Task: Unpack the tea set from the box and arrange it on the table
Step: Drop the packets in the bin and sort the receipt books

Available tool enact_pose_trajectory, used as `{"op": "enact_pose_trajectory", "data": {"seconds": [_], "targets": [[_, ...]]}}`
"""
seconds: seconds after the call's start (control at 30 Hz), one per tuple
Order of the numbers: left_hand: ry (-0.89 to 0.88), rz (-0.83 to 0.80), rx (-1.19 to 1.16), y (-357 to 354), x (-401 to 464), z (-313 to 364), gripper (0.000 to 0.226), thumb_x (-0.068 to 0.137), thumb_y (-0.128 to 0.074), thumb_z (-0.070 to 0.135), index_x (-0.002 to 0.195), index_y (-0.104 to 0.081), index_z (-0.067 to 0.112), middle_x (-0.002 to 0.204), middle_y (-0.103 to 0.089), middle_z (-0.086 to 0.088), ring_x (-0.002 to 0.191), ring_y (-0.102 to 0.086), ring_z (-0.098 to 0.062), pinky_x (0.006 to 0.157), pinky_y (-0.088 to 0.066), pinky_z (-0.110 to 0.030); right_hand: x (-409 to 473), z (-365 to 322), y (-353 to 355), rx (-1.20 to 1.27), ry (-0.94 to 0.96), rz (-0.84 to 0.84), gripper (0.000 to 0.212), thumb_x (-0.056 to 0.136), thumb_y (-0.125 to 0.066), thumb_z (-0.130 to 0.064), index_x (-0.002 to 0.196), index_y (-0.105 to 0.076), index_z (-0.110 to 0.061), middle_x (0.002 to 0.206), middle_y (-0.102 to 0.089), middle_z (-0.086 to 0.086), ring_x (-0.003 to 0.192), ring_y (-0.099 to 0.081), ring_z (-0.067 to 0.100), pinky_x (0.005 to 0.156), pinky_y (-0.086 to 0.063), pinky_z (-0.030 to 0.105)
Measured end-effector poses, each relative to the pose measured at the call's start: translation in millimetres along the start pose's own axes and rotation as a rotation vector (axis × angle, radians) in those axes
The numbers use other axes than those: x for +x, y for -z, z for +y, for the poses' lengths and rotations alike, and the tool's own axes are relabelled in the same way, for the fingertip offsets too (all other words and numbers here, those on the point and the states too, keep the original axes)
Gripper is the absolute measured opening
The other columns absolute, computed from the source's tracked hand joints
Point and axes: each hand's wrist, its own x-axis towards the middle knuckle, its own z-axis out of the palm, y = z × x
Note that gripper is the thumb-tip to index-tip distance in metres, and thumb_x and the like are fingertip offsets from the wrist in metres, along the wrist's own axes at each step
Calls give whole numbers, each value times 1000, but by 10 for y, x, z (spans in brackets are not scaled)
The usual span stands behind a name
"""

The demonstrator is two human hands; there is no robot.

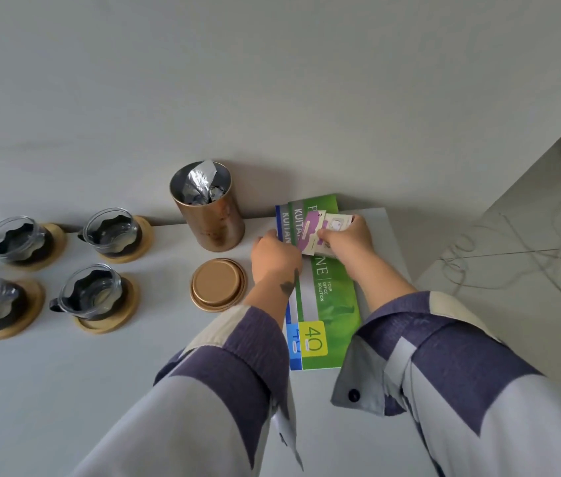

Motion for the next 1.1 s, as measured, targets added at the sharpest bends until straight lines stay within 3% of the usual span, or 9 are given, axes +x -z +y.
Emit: {"op": "enact_pose_trajectory", "data": {"seconds": [0.03, 0.1, 0.2, 0.27, 0.4, 0.57, 0.77, 0.97, 1.1], "targets": [[0, -3, 11, 3, -20, -8, 21, 90, -47, 18, 103, -62, 14, 112, -62, -9, 95, -62, -28, 88, -53, -41, 2, 8, -53, -99, 29, 54, 52, 74, -78, -25, 119, -55, -11, 119, -61, 7, 100, -61, 23, 71, -51, 25], [-6, -5, 50, 4, -71, -39, 25, 90, -46, 18, 109, -61, 14, 116, -58, -9, 100, -61, -29, 88, -53, -42, -32, 6, -114, -352, 65, 130, 64, 73, -75, -43, 124, -53, -12, 128, -50, 8, 120, -47, 29, 94, -43, 37], [-51, -8, 205, -6, -167, -120, 35, 91, -44, 21, 125, -53, 16, 125, -48, -8, 114, -52, -31, 92, -49, -42, -102, -6, -119, -528, 107, 139, 80, 74, -69, -57, 135, -40, -15, 138, -39, 11, 129, -36, 31, 101, -34, 43], [-79, -5, 274, -11, -219, -179, 40, 91, -46, 25, 130, -48, 17, 128, -45, -7, 119, -48, -30, 91, -48, -41, -124, -13, -124, -509, 173, 158, 78, 76, -68, -56, 135, -38, -16, 137, -42, 11, 127, -40, 31, 99, -37, 43], [-86, -23, 289, -23, -255, -220, 47, 87, -57, 40, 129, -48, 19, 127, -45, -4, 116, -50, -26, 89, -52, -42, -211, -29, -132, -469, 219, 209, 50, 86, -65, -40, 121, -47, -10, 127, -52, 12, 116, -50, 31, 88, -45, 39], [-41, -25, 279, -10, -226, -185, 53, 84, -68, 27, 130, -44, 15, 128, -46, -6, 119, -50, -28, 86, -47, -39, -221, -55, -157, -522, 258, 137, 40, 86, -67, -29, 119, -58, -8, 123, -57, 10, 113, -55, 28, 88, -47, 35], [-52, -22, 274, 5, -120, -179, 60, 82, -71, 20, 134, -43, 22, 127, -48, -6, 112, -56, -28, 78, -48, -36, -208, -1, -198, -498, 305, 164, 37, 95, -55, -29, 130, -54, -18, 125, -53, 10, 116, -51, 30, 88, -46, 37], [-45, 1, 262, 2, -37, -194, 24, 82, -66, 19, 106, -65, 20, 113, -60, -5, 92, -64, -26, 70, -49, -32, -53, -67, -192, -501, 280, 166, 35, 99, -45, -29, 134, -51, -27, 127, -54, 8, 113, -56, 30, 80, -46, 36], [-9, -8, 174, -3, 13, -198, 24, 79, -62, 14, 98, -71, 25, 103, -67, -4, 83, -67, -24, 70, -55, -32, 12, -86, -259, -471, 215, 203, 36, 99, -43, -25, 133, -53, -31, 128, -55, 6, 113, -56, 29, 78, -43, 34]]}}
